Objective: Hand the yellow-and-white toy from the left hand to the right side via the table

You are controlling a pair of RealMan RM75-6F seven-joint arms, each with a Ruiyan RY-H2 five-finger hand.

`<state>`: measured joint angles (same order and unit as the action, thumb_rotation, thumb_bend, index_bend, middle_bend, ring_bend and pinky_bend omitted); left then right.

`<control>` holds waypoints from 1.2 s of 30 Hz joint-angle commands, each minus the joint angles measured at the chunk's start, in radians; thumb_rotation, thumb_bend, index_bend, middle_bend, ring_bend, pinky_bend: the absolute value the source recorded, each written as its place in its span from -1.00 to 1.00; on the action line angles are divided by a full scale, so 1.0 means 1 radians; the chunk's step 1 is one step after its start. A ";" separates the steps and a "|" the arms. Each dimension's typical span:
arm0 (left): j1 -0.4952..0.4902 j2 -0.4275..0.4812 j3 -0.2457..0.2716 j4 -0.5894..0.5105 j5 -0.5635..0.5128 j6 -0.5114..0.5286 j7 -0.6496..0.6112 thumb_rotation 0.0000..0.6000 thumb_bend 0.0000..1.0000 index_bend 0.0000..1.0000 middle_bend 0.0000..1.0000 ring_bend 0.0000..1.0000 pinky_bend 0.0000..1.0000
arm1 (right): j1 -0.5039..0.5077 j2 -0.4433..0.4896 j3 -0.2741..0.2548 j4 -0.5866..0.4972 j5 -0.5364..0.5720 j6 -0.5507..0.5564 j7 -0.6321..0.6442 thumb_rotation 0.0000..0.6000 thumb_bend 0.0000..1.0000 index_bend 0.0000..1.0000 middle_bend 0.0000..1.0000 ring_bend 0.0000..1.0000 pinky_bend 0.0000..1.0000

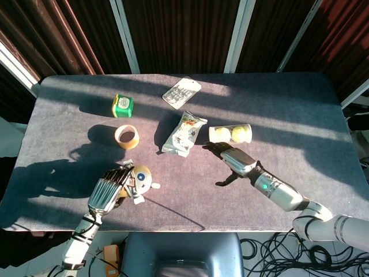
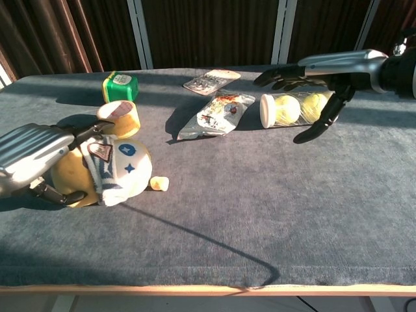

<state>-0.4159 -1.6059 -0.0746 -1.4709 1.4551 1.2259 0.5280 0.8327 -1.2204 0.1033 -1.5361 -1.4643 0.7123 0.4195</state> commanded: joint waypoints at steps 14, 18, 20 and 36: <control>0.023 -0.021 0.018 0.085 0.080 0.120 -0.083 1.00 -0.49 0.45 0.61 0.41 0.46 | -0.182 0.081 -0.075 -0.105 -0.032 0.271 -0.188 1.00 -1.00 -1.00 -1.00 -1.00 -1.00; 0.063 0.068 0.019 0.033 0.093 0.192 -0.088 1.00 -0.48 0.47 0.63 0.42 0.48 | -0.363 0.153 -0.145 -0.123 -0.079 0.506 -0.214 1.00 -1.00 -1.00 -1.00 -1.00 -1.00; 0.077 0.091 0.020 0.019 0.096 0.212 -0.091 1.00 -0.48 0.47 0.63 0.43 0.49 | -0.412 0.168 -0.165 -0.118 -0.085 0.555 -0.217 1.00 -1.00 -1.00 -1.00 -1.00 -1.00; 0.122 0.091 -0.007 0.042 0.001 0.215 -0.045 1.00 -0.48 0.47 0.64 0.44 0.51 | -0.602 0.118 -0.198 0.001 -0.056 0.673 -0.321 1.00 -1.00 -1.00 -1.00 -1.00 -1.00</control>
<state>-0.2973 -1.4926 -0.0652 -1.4356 1.4873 1.4459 0.4437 0.2320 -1.1007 -0.0963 -1.5378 -1.5200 1.3884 0.0960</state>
